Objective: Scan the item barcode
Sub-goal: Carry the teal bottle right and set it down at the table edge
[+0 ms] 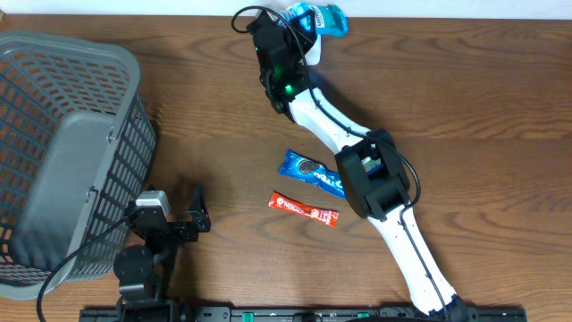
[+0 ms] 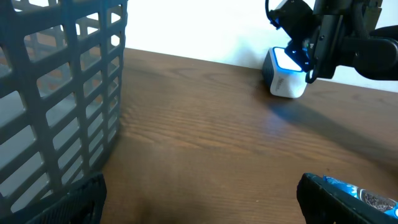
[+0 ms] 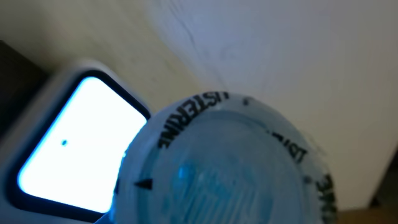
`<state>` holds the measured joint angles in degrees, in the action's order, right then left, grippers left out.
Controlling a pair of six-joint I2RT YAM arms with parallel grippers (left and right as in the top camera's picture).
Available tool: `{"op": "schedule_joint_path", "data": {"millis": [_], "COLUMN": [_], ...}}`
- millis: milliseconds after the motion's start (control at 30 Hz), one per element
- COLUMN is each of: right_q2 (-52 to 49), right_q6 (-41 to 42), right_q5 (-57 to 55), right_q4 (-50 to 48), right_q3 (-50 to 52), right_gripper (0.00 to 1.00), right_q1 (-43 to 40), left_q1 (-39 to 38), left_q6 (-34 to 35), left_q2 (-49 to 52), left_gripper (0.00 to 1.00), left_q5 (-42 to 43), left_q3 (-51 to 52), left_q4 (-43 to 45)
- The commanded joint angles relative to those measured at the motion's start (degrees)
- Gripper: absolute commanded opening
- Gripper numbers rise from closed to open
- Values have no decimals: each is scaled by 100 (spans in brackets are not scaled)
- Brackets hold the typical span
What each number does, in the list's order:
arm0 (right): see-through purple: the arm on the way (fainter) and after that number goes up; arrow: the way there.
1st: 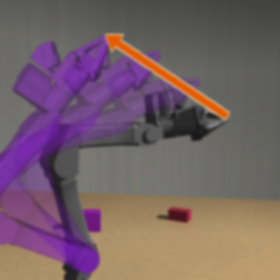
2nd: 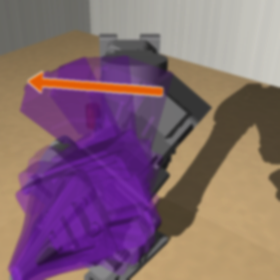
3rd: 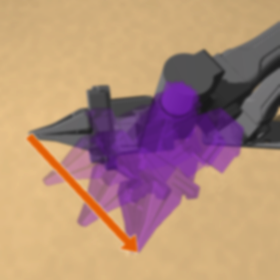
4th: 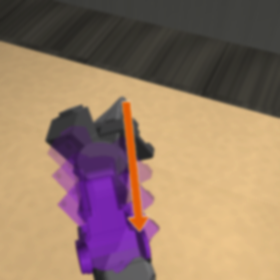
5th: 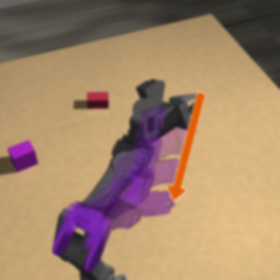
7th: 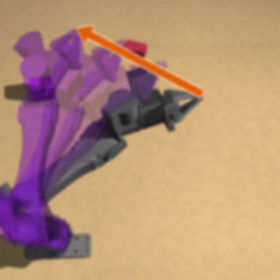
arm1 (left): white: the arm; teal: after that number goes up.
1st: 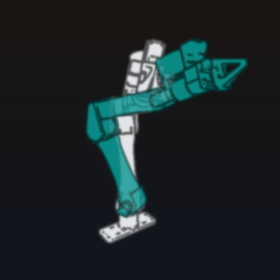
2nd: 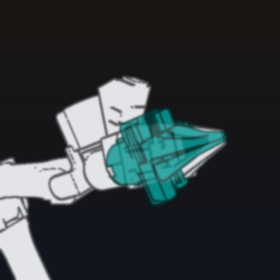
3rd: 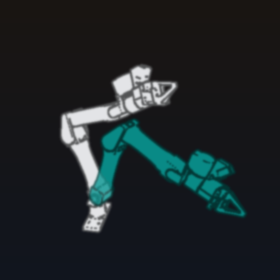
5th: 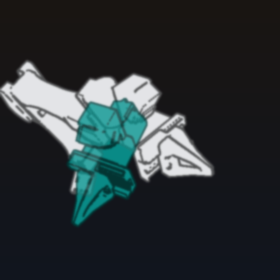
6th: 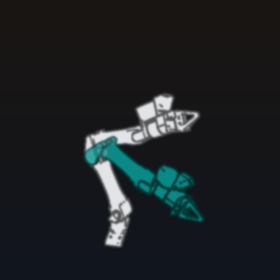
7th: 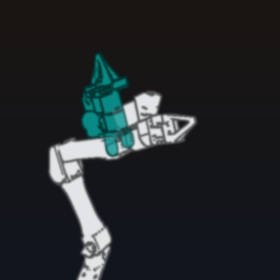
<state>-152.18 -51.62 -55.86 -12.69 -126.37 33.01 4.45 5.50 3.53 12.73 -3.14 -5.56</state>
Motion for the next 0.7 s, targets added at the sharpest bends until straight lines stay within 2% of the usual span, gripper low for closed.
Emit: {"op": "schedule_joint_path", "data": {"millis": [0,367,533,600,667], "right_q2": [144,151,151,153,153], "right_q6": [-205,-223,-251,-234,157], "right_q5": [-914,-3056,-3493,-3493,-3493], "right_q4": [-81,28,184,503,968], "right_q3": [-109,-109,-107,-107,-107], "right_gripper": [16,11,13,15,15], "right_q1": [-186,-1261,-1777,-1950,-2159], "left_q1": [31,31,31,31,31], "left_q6": [-52,-52,-52,-52,-52], "left_q2": [2,2,2,2,2], "left_gripper": [98,98,98,98,98], "left_q5": [-31,-31,-28,-31,-31], "left_q3": [116,116,116,116,116], "left_q4": [-122,-122,-122,-122,-122]}}
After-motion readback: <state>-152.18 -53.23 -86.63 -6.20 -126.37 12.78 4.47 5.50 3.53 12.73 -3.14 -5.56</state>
